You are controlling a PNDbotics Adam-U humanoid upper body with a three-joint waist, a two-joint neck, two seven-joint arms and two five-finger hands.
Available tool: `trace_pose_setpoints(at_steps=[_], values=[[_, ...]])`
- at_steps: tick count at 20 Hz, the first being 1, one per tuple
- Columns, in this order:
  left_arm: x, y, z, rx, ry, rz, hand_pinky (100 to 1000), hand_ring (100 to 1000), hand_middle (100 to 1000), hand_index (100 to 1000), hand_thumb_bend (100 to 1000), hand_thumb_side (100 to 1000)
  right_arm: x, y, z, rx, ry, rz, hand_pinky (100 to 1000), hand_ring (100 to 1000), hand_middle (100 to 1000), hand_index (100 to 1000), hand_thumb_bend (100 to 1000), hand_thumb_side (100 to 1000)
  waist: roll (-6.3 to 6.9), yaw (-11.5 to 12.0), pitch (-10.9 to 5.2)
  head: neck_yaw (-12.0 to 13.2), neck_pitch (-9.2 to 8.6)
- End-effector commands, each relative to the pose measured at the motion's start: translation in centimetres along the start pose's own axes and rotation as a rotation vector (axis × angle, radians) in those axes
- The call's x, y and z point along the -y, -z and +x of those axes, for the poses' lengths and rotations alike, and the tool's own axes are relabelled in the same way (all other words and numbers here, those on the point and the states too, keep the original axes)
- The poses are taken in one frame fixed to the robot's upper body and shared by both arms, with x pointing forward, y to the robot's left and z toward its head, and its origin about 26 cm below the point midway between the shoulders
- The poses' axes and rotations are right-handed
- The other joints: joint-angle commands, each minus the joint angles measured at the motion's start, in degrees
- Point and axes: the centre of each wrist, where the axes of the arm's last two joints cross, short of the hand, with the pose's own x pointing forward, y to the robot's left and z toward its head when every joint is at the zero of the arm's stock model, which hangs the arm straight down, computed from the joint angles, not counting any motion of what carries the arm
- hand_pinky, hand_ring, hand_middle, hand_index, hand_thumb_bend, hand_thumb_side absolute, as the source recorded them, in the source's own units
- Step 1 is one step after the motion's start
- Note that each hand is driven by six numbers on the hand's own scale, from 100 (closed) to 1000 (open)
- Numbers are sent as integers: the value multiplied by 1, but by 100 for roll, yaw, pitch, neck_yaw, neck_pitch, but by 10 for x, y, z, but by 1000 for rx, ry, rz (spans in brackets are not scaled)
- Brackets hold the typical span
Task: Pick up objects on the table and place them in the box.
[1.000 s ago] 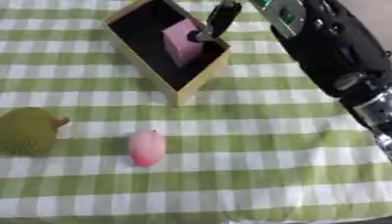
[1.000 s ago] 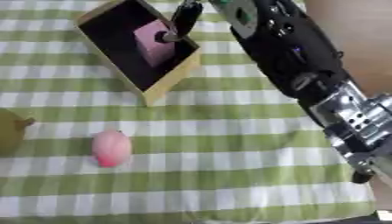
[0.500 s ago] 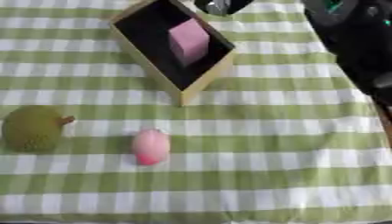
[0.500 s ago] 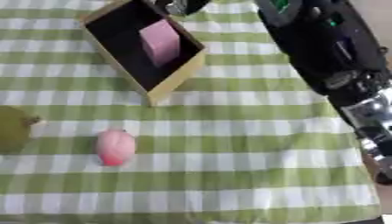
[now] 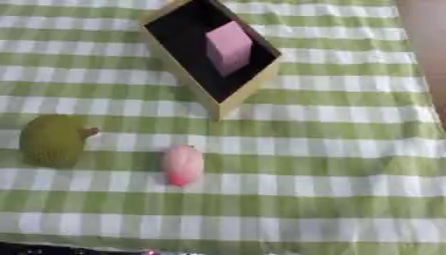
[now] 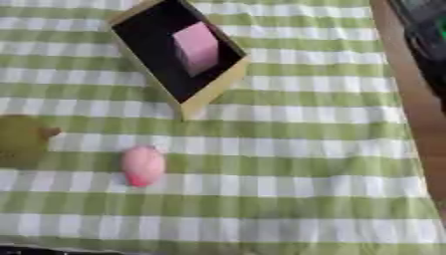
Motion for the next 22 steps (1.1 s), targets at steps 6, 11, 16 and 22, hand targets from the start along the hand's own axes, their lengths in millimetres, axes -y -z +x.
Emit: trace_pose_setpoints(at_steps=[6,11,16,22], values=[[-24,6,5,65,275,-403,908,855,818,912,674,635,20,-35,-15,-66,-109,-202,899,886,811,886,100,408,188,-59,-9,80,30],[-26,10,9,83,346,-588,940,873,830,913,753,582,14,-50,-24,-110,-136,-249,897,881,808,883,100,404,205,-104,-20,25,30],[-25,11,11,78,409,-694,950,877,832,914,754,513,10,-60,-29,-150,-146,-303,894,871,804,878,100,401,215,-137,-29,-85,30],[-17,11,3,-4,424,-802,955,880,828,910,709,421,7,-64,-31,-179,-133,-332,893,864,802,875,100,407,255,-164,-28,-88,30]])
